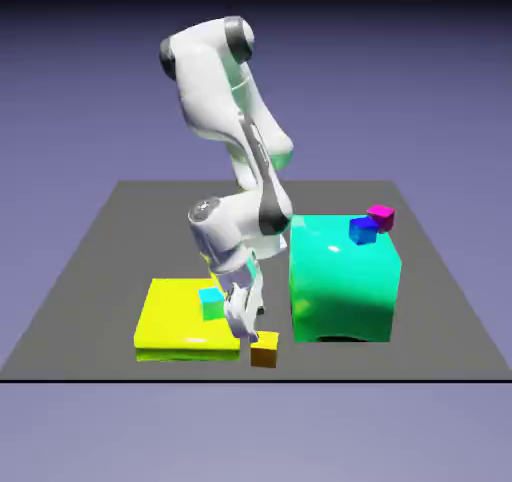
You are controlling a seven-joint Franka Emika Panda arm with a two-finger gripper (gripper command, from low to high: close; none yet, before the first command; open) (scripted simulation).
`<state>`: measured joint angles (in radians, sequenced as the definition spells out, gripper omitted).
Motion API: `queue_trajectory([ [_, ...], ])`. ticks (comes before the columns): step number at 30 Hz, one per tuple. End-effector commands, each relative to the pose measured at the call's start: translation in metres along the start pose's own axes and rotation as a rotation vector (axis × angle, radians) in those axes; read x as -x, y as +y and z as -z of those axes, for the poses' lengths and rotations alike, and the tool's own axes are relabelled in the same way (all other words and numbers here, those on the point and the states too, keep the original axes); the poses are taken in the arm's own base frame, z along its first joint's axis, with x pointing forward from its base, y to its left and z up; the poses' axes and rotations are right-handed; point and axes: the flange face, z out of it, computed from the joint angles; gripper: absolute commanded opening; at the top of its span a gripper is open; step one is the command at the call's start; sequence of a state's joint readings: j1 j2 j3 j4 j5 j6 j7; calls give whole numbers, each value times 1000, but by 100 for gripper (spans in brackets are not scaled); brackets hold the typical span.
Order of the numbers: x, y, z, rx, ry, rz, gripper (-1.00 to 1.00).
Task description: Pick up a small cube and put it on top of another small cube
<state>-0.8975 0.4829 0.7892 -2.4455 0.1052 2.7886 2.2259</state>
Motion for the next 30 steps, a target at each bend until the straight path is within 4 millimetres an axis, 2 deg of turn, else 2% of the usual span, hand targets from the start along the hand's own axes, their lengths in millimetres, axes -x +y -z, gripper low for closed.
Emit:
queue_trajectory([
  [1,-1,-1,-12,0,0,0,0],
  [4,-5,-2,-46,-1,6,1,0],
  [5,-5,-2,-46,-1,6,1,-100],
  [6,-5,-2,-46,-1,6,1,-100],
  [11,0,2,16,-1,3,1,-100],
  [13,7,9,29,1,11,60,-100],
  [18,-24,-22,76,-26,58,121,-100],
  [23,-56,-37,134,-31,67,154,-100],
  [26,-78,-37,172,-23,46,160,-100],
  [28,-89,-30,194,-6,25,166,-100],
  [30,-85,-15,182,43,49,160,-100],
])
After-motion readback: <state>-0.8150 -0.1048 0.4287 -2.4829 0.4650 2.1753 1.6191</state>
